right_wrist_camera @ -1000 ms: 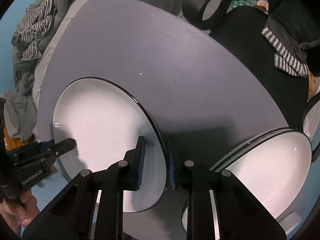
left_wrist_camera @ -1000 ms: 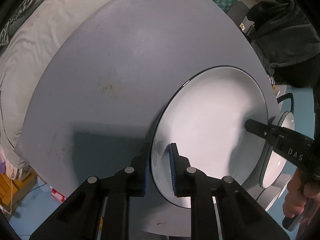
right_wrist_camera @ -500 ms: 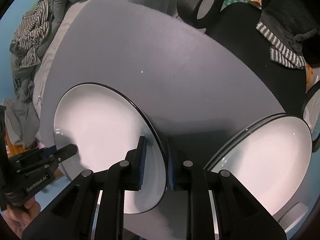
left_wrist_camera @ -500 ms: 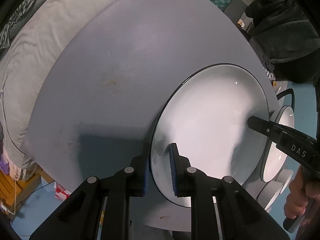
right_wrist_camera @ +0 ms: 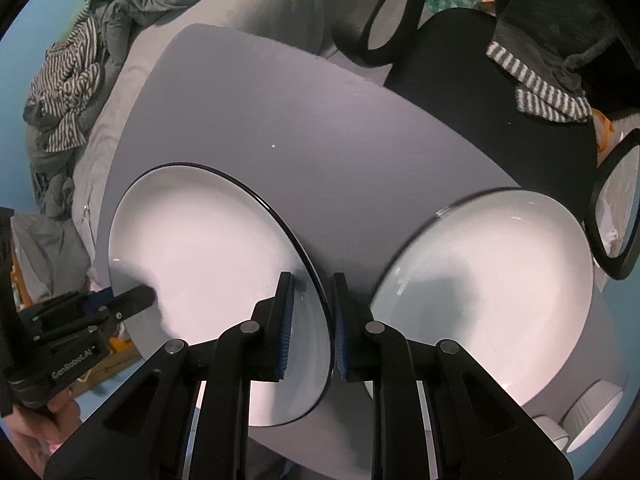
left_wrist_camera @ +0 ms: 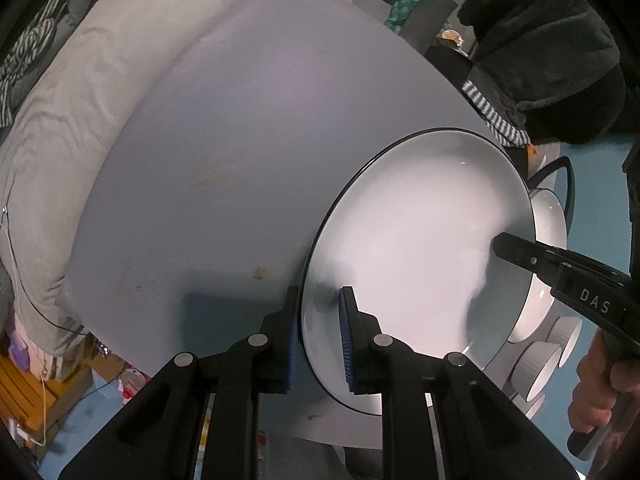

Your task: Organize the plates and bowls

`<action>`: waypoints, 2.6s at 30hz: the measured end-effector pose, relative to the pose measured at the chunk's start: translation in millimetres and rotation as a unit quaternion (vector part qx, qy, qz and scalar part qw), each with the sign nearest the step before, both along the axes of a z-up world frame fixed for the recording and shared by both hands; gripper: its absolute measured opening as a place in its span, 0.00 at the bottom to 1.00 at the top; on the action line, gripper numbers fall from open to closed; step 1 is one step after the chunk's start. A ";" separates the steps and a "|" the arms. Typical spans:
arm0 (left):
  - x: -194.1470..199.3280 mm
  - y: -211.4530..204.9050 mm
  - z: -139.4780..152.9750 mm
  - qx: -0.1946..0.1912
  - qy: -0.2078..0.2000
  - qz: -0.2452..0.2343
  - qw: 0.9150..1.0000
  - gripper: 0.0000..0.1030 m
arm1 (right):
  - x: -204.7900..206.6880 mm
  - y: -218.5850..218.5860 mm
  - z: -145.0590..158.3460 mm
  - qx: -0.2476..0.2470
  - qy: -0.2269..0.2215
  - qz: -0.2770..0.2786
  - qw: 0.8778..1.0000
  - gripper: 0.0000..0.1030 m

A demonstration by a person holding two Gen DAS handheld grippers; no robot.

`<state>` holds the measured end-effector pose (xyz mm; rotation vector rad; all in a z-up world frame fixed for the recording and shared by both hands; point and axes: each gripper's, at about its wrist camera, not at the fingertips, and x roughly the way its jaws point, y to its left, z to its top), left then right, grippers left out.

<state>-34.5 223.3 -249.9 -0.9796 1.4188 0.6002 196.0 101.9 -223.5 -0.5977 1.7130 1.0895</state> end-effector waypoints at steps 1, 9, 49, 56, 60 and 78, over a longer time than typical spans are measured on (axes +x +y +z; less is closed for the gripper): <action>3.7 -1.2 0.4 -0.001 -0.002 -0.004 1.000 0.17 | 1.8 -2.9 1.3 0.000 -0.001 -0.002 1.000 0.18; 26.1 -9.1 7.4 -0.001 -0.017 -0.031 0.999 0.17 | 19.7 -22.0 9.8 0.000 -0.004 -0.024 1.000 0.18; 160.4 -81.0 3.9 -0.008 0.008 -0.161 0.987 0.17 | 123.0 -128.2 -19.3 -0.028 0.006 -0.159 0.987 0.19; 169.1 -81.9 -2.8 -0.010 0.023 -0.164 0.986 0.17 | 128.0 -128.5 -28.8 -0.046 0.008 -0.149 0.988 0.19; 172.1 -82.8 -5.2 -0.007 0.032 -0.169 0.985 0.17 | 131.0 -129.1 -31.1 -0.051 0.014 -0.144 0.988 0.18; 180.0 -84.8 2.4 0.004 0.031 -0.178 0.984 0.28 | 133.8 -122.3 -31.5 -0.094 0.053 -0.129 0.986 0.36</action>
